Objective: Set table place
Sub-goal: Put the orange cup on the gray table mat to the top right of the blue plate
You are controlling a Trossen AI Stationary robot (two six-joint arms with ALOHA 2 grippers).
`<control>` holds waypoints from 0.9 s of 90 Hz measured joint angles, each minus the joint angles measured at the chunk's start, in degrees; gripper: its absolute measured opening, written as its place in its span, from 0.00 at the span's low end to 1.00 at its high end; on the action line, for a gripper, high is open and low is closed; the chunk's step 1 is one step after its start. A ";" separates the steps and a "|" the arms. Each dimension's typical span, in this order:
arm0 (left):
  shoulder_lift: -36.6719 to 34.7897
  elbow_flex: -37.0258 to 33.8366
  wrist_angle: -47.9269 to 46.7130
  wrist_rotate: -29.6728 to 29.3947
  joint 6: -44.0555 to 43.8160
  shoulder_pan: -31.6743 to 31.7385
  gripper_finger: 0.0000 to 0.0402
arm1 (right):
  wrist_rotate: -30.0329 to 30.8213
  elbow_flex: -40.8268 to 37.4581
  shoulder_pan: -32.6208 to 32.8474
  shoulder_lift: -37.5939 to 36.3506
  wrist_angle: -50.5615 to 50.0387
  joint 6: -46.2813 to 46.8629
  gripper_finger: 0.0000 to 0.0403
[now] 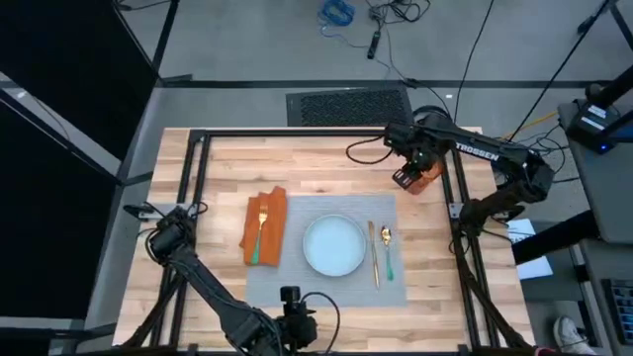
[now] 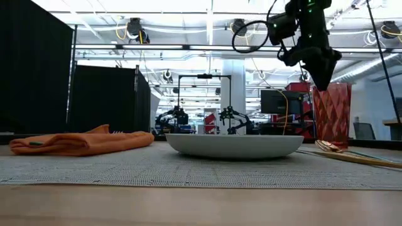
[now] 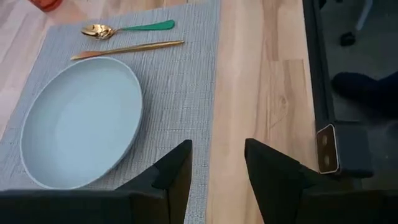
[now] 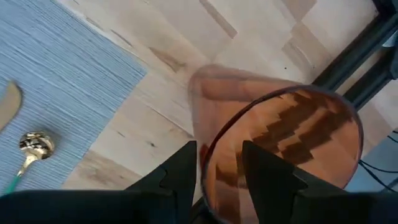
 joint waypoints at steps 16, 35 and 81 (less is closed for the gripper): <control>0.00 0.00 -0.02 -0.50 -1.36 0.00 0.33 | 0.15 0.00 -1.98 1.23 -0.02 -1.71 0.23; 0.00 0.00 -0.04 -0.63 -2.60 -0.22 0.33 | -0.11 0.00 -2.50 1.29 0.92 -2.13 0.05; -0.02 0.00 0.09 -1.08 -4.42 -1.51 0.33 | 1.57 0.00 2.75 1.31 -0.11 -4.62 0.00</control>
